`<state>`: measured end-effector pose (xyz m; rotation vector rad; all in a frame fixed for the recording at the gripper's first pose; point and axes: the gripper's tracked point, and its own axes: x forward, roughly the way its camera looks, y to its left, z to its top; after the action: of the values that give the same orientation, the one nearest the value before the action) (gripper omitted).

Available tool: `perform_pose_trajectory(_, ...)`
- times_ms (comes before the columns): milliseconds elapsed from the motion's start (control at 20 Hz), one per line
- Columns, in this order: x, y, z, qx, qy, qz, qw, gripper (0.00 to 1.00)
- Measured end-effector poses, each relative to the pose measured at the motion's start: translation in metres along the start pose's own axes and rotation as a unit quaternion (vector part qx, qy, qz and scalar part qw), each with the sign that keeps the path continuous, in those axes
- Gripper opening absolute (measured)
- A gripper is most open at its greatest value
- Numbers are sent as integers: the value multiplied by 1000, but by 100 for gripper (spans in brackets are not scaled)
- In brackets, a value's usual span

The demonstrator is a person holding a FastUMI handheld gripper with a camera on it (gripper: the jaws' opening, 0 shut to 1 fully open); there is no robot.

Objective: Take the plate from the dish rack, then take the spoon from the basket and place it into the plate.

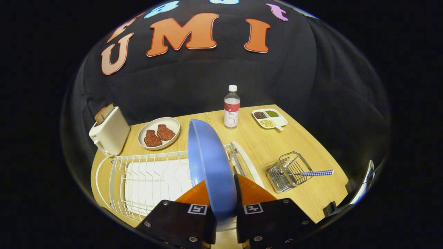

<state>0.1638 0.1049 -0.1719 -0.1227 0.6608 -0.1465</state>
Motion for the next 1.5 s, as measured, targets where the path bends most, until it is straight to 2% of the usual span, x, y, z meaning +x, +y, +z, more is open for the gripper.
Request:
perform_pose_trajectory(150,-8,-1,13,-14,-21,-4,1000,24)
perform_pose_trajectory(300,-27,-3,20,1,-26,13,1000,24)
perform_pose_trajectory(500,-61,-20,4,37,-23,51,998,23)
perform_pose_trajectory(850,-122,-52,-56,119,13,119,986,23)
perform_pose_trajectory(950,-133,-65,-77,134,21,122,983,23)
perform_pose_trajectory(1300,-142,-73,-157,193,74,143,968,24)
perform_pose_trajectory(1500,-137,-59,-195,226,114,160,954,23)
